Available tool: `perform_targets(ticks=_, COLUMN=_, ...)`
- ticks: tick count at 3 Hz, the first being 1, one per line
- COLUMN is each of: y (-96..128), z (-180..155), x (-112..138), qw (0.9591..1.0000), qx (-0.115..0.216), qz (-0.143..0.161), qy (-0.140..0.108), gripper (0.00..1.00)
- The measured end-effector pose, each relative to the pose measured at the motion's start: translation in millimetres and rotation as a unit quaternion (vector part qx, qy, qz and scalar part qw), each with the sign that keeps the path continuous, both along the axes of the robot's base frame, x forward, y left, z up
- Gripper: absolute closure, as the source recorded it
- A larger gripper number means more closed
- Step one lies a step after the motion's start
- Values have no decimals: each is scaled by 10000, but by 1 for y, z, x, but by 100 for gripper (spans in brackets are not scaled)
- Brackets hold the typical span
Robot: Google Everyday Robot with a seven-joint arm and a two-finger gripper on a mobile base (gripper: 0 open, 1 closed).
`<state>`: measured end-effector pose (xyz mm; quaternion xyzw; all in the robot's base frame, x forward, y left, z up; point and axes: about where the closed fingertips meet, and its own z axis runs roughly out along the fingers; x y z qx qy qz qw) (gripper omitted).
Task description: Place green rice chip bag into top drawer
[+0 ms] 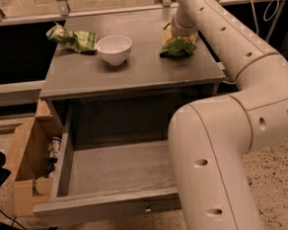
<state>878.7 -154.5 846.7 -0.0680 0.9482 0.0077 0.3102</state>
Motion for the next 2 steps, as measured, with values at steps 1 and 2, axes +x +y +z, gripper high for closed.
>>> perform_targets(ticks=1, y=0, z=0, x=0, qw=10000, qx=0, qz=0, qy=0, gripper=93)
perform_targets(ticks=2, y=0, z=1, x=0, qw=10000, qx=0, qz=0, qy=0, gripper=100)
